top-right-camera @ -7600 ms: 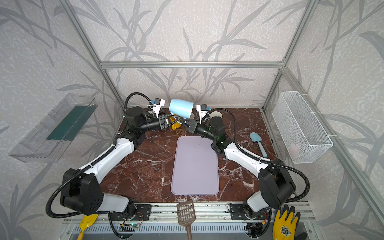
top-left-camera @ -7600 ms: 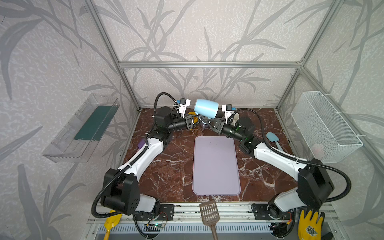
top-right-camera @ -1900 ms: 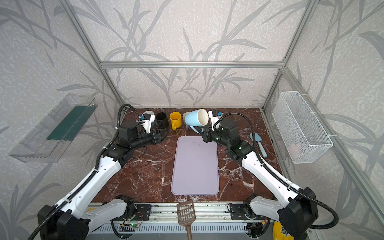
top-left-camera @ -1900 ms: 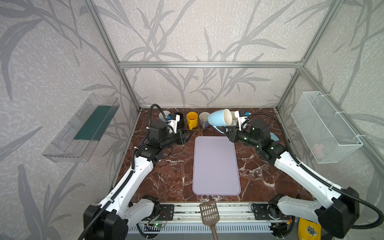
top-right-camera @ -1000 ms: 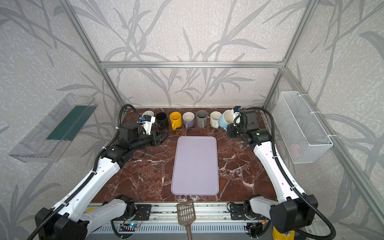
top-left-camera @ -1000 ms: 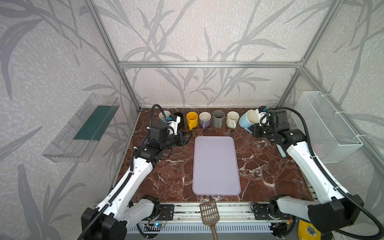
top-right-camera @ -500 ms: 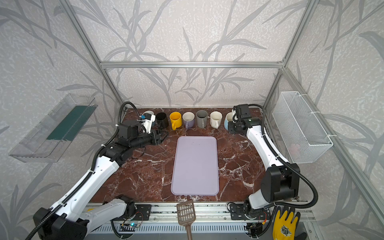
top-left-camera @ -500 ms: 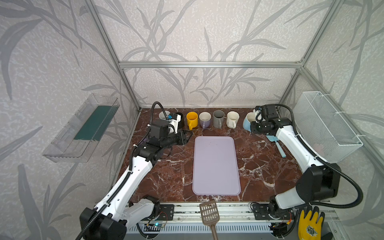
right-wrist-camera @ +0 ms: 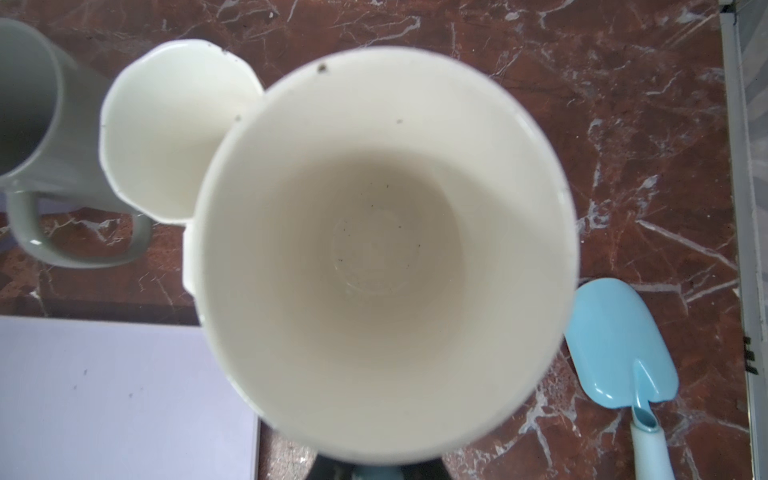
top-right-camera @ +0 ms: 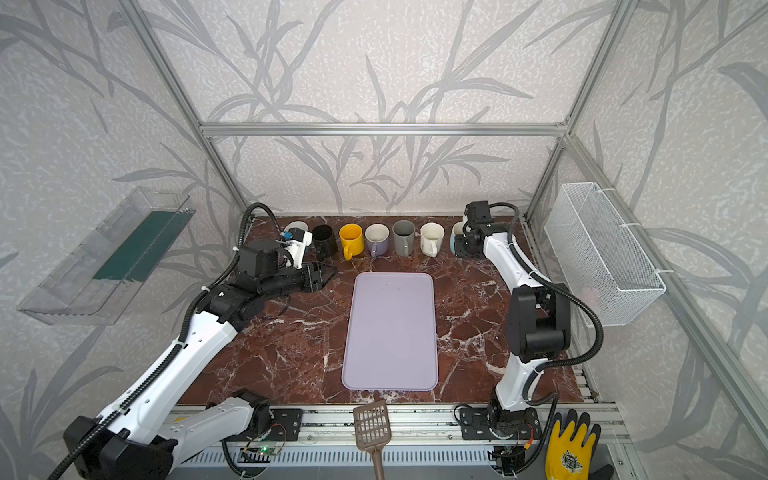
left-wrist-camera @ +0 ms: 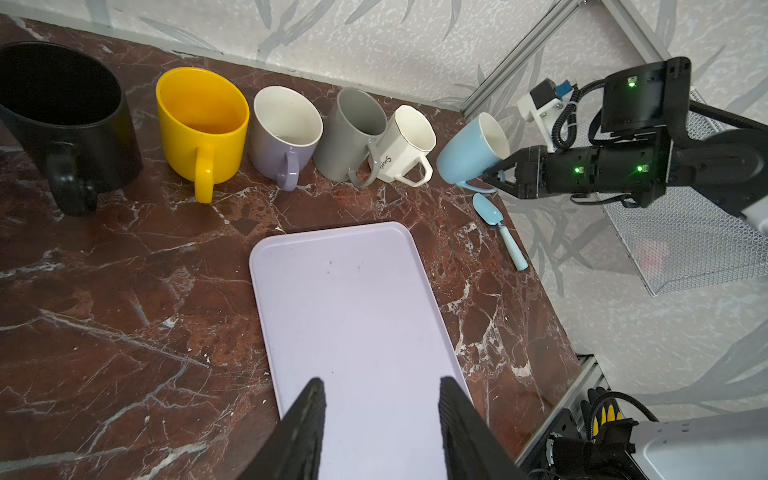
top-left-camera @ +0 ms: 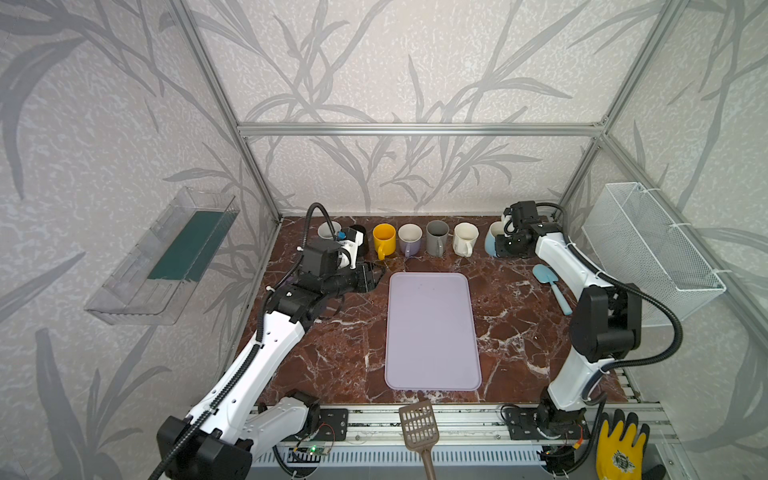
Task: Turn the mug right side up
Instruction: 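Lower the light-blue mug onto the table beside the white mug with the right gripper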
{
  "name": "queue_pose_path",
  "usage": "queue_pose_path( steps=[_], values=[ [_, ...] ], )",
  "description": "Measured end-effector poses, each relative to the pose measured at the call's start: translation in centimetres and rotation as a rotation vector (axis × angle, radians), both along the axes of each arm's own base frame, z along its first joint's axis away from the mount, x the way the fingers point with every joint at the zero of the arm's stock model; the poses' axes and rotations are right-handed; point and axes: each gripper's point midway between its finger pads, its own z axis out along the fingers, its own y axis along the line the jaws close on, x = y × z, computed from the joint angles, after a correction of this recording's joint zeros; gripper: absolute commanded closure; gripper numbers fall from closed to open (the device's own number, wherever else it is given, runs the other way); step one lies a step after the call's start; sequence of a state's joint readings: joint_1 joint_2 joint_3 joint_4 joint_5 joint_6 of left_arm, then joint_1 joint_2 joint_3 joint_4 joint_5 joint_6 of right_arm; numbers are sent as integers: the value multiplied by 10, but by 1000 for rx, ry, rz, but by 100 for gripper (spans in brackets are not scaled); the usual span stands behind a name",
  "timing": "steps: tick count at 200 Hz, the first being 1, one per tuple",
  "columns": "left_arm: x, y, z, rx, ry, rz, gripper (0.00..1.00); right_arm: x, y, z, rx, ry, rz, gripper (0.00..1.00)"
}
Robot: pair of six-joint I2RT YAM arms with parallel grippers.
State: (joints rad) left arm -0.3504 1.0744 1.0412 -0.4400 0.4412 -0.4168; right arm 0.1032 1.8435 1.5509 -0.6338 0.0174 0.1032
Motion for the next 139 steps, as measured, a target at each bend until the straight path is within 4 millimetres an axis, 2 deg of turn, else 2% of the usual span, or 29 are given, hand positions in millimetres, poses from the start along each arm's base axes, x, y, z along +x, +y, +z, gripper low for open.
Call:
queue_pose_path(
  steps=[70,139],
  values=[
    [-1,0,0,8,3,-4,53,23,0,-23,-17,33,-1,100],
    [-5,-1,-4,21,13,-14,54,28,-3,-47,-48,85,5,100]
  ],
)
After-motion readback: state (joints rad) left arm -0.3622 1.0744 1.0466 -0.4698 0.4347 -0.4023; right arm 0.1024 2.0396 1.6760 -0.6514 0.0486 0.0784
